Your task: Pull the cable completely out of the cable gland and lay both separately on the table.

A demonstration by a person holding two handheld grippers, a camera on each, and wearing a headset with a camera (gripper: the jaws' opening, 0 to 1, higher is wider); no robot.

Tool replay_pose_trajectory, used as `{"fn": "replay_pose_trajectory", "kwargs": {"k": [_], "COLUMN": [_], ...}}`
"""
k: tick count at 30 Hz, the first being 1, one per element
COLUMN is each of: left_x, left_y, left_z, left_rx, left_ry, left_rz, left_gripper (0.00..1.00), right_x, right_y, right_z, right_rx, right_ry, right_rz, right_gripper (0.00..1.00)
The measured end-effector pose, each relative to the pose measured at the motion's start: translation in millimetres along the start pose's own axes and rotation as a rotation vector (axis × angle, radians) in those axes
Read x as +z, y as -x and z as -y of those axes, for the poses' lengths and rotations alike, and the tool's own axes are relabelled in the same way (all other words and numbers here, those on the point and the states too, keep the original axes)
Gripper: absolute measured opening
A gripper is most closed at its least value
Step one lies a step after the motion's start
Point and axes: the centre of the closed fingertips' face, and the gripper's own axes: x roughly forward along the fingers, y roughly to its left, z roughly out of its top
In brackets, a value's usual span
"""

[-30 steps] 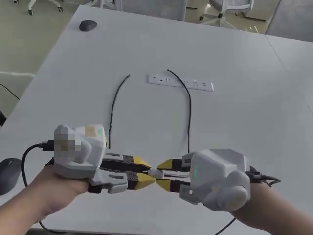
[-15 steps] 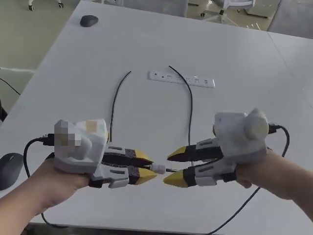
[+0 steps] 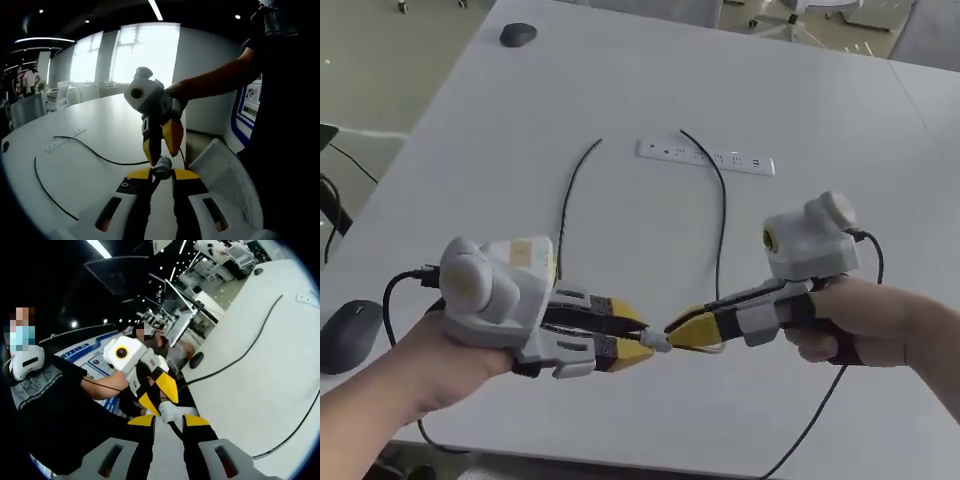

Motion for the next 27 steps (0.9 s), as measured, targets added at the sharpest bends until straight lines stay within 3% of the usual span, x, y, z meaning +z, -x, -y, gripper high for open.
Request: {"fn": "replay_pose_trajectory", "kwargs": {"k": [6,9,12,17,20,23,27], "left_x": [2.9,1.5,-0.4,0.4,2.0,4.0,2.6], "left_y": [-0.8,-1.2,-1.1,2.6,4.0,5.6,5.9], "left_z": [1.1,1.2,-1.4,-5.5,-4.7,-4.4,-6.4], "left_rx": [-0.001,-0.004,0.003,0.012,0.009,0.005,0.001], "left_ry": [-0.007,0.001,0.026,0.068,0.094,0.104,0.138], "left_rz": [-0.003,-0.009,-0.011,0.006,0.01,0.016,0.022], "left_gripper": [0.16,0.16,0.16,0.15,0.15,0.15,0.15], "right_x": [0.1,-2.1,-0.4,5.5,6.4,8.2,8.6], "right_y": [-2.2,-3.8,-3.8,-4.8,-5.3,-6.1,-5.4], "right_z": [-5.7,-5.6,-2.7,-3.4,-5.0,-6.6,-0.6], "right_rx": [0.022,0.008,-0.028,-0.113,-0.173,-0.271,-0.386], "right_ry": [0.02,0.039,0.109,0.275,0.395,0.571,0.717], "right_rz": [0.0,-0.013,-0.018,-0.019,-0.053,-0.102,-0.137], "right_gripper": [0.1,0.09,0.09,0.09,0.08,0.08,0.08]}}
